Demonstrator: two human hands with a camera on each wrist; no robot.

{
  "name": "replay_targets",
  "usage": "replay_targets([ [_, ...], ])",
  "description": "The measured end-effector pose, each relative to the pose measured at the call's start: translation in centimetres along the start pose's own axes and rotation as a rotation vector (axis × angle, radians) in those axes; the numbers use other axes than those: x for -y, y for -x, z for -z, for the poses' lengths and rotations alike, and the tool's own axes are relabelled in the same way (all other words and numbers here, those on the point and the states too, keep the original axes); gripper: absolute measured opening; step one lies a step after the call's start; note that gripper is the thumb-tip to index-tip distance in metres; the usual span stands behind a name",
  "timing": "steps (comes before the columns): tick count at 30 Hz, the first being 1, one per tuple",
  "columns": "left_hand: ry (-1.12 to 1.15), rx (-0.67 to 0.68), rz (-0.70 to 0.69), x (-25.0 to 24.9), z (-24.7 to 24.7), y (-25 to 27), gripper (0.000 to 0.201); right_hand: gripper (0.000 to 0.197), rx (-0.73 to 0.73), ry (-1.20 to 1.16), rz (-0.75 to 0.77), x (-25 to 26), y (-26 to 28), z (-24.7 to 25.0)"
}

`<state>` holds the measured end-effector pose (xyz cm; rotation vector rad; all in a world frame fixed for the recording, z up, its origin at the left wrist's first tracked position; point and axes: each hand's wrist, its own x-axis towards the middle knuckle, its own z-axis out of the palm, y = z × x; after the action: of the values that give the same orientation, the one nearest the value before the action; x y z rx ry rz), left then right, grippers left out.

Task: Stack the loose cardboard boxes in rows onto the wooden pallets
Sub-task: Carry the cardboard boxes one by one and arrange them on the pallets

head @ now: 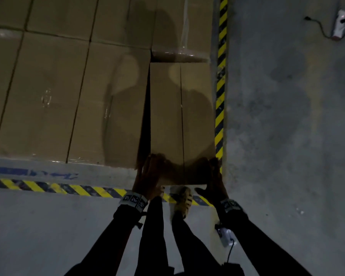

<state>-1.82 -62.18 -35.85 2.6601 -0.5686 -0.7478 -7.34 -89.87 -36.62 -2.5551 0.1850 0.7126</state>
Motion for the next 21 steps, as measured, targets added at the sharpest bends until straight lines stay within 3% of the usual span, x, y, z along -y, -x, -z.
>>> replay_targets([
  [3, -0.084, -0.006, 0.023, 0.0, -1.0, -0.1, 0.130, 0.107, 0.009, 0.056, -0.059, -0.1, -0.1, -0.3],
  [8, -0.053, -0.054, 0.164, -1.2, -0.2, -1.1, 0.088, 0.102, -0.021, 0.027, -0.089, -0.8, -0.8, -0.4],
  [9, -0.053, -0.067, 0.148, -1.4, 0.2, -1.3, 0.087, 0.101, -0.003, 0.027, -0.081, -0.6, -0.9, -0.3],
  [11, -0.109, -0.075, 0.127, -1.3, 0.9, -1.5, 0.105, 0.098, 0.036, 0.030, -0.056, -0.2, -0.9, 0.0],
  [13, -0.190, 0.002, 0.180, -0.2, 1.5, -1.8, 0.114, 0.095, 0.062, 0.025, -0.039, 0.5, -1.1, 0.0],
  [16, -0.224, 0.002, 0.231, 1.8, 2.0, -2.2, 0.115, 0.088, 0.090, 0.008, -0.034, 1.6, -1.6, -0.4],
  [21, -0.127, 0.003, 0.273, 4.0, 2.6, -2.9, 0.109, 0.097, 0.060, -0.046, -0.049, 3.1, -2.6, -0.2],
])
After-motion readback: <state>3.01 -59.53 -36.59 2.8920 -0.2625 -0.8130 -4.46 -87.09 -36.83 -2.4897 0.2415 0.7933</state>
